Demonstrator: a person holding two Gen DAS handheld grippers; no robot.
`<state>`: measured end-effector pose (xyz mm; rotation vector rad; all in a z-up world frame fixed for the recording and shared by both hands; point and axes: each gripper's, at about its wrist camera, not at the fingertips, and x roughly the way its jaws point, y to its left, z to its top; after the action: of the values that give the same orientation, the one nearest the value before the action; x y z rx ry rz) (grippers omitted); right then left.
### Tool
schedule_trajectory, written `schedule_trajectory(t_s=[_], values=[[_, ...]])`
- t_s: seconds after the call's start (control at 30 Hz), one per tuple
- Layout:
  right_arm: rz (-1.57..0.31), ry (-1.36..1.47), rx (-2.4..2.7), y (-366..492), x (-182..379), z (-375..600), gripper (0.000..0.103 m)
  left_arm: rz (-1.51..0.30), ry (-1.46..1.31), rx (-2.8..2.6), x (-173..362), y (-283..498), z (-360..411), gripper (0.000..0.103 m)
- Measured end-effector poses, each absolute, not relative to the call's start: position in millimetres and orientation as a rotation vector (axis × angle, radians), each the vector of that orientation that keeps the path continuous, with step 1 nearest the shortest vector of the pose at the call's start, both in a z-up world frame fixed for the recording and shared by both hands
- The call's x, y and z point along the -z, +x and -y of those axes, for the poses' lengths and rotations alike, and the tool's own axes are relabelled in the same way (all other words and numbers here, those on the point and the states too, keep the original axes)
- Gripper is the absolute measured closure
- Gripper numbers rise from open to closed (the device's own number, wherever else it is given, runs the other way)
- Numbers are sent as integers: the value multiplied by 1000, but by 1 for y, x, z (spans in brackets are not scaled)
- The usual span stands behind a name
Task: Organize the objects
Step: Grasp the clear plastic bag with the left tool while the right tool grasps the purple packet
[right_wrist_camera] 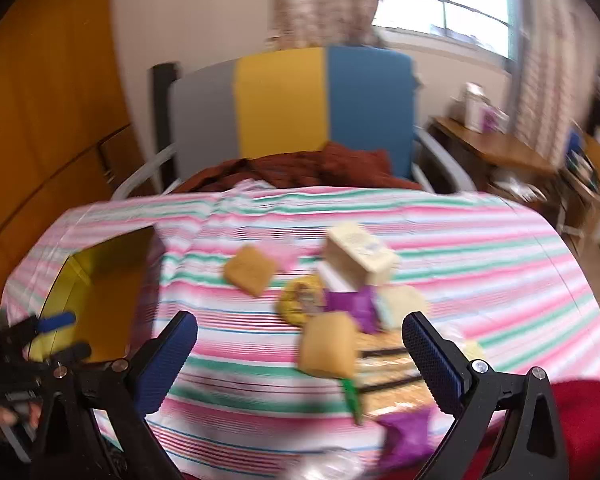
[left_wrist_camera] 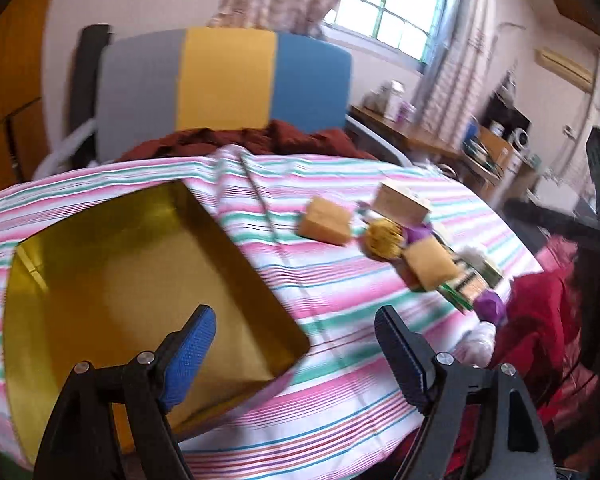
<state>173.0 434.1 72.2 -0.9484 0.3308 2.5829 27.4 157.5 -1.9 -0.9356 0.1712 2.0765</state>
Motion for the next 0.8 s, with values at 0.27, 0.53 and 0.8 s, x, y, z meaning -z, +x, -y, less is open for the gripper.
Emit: schedule_trajectory(t_s=[0.27,0.53,0.8], values=[[-356,-942,-2442,210,-77,-477,0,-314,-930,-1774,16,63,-234,21],[-414,-972,-2375,226,-67,-498,0,-425,-912,-1510,43,109,-306,22],[-448,-1019,-2337,231,-60,-514,0,-517,-955,-1423,71,129,-349,39]])
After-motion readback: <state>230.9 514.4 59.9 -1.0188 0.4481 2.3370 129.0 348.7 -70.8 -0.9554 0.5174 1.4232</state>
